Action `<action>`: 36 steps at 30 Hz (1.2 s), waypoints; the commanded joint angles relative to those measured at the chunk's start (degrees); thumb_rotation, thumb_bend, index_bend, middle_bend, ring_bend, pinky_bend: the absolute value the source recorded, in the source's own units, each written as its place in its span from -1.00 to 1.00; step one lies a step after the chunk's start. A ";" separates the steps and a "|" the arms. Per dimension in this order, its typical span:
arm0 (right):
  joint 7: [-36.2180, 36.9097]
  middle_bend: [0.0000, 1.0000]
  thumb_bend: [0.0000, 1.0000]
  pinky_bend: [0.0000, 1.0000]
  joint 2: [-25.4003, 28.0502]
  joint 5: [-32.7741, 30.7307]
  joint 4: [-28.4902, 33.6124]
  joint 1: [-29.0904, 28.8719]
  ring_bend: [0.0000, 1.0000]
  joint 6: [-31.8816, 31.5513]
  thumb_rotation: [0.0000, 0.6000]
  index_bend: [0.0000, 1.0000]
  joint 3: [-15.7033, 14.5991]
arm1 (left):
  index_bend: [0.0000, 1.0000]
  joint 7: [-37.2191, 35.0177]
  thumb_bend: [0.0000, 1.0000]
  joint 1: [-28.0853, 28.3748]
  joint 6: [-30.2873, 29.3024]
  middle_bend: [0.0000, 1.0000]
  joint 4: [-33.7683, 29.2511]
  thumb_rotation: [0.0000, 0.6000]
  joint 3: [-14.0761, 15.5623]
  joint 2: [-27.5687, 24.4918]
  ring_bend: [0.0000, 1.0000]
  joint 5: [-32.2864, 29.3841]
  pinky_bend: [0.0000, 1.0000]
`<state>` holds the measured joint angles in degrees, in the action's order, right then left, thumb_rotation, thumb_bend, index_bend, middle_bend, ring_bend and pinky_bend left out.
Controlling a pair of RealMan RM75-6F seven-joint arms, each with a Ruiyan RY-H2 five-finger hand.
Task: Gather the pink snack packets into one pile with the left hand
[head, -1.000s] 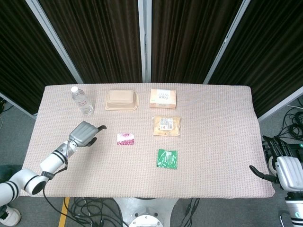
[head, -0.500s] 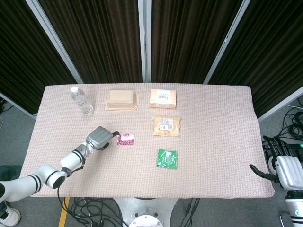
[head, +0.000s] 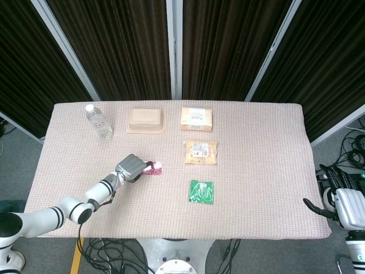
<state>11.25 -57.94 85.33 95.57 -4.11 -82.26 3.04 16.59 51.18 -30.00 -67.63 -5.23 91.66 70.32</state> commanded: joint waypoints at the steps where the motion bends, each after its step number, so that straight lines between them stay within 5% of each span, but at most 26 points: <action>1: 0.31 -0.78 -0.82 -0.85 -0.15 -0.10 -0.31 0.09 -1.00 -0.03 -0.70 -0.87 -0.01 | -0.52 1.97 0.08 1.12 1.00 0.63 0.32 1.00 0.48 0.81 0.68 -2.50 0.79; 9: 0.59 -0.78 -0.82 -0.85 -0.43 -0.07 -0.94 0.00 -1.00 0.22 -0.71 -0.87 -0.06 | -0.52 8.63 0.08 2.74 0.65 0.63 -0.94 1.00 2.54 0.33 0.68 -9.93 0.79; 28: 0.91 -0.78 -0.82 -0.85 -0.13 1.12 -0.58 1.06 -1.00 -1.84 -0.70 -0.87 -0.44 | -0.46 26.44 0.08 5.53 -9.59 0.63 -17.77 1.00 13.79 -11.45 0.68 -29.12 0.75; 36: 1.11 -0.78 -0.82 -0.85 -0.28 1.38 -0.74 1.29 -1.00 -2.08 -0.69 -0.87 -0.60 | -0.45 25.77 0.08 5.53 -14.70 0.62 -21.89 1.00 13.03 -13.12 0.68 -28.22 0.72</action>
<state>12.35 -58.22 86.71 94.84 -2.81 -84.34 2.45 43.09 56.92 -43.83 -88.84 8.40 78.40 41.05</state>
